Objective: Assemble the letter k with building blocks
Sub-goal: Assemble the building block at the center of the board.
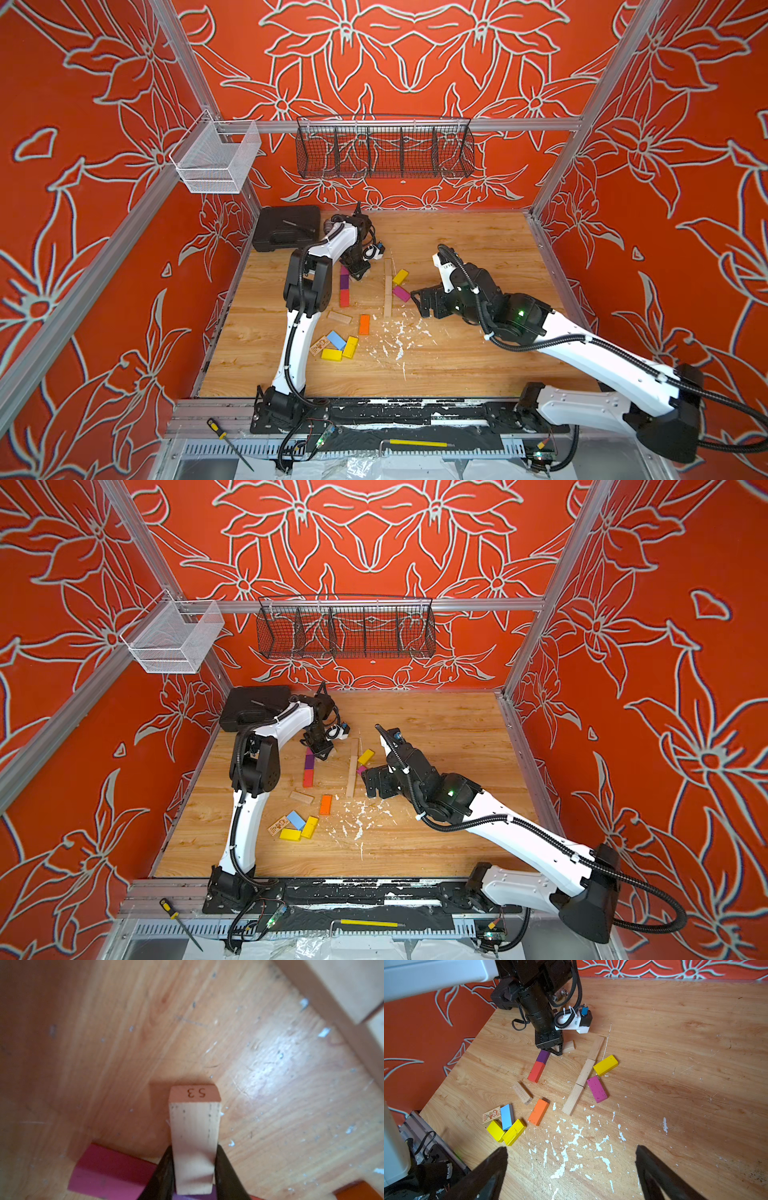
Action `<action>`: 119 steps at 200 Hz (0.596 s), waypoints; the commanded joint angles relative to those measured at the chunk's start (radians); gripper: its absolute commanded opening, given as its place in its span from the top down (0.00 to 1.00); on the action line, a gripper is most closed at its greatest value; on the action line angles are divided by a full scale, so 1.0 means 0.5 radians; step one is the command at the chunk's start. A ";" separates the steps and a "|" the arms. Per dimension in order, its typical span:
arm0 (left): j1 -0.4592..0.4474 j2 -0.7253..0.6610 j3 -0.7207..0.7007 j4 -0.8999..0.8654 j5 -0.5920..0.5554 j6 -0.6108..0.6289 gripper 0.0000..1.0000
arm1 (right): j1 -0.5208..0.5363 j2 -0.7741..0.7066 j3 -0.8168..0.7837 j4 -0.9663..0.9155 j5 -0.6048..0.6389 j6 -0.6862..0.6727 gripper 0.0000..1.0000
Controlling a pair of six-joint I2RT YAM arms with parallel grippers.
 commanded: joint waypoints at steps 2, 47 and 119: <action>0.005 0.036 0.033 -0.076 0.015 0.012 0.64 | -0.012 -0.016 0.027 0.020 -0.014 0.034 0.02; -0.006 -0.006 0.096 -0.098 0.103 -0.024 0.62 | -0.012 -0.020 0.022 0.032 -0.019 0.042 0.02; 0.041 -0.516 -0.045 0.197 0.416 -0.618 0.61 | -0.012 -0.029 -0.004 0.094 -0.029 0.034 0.02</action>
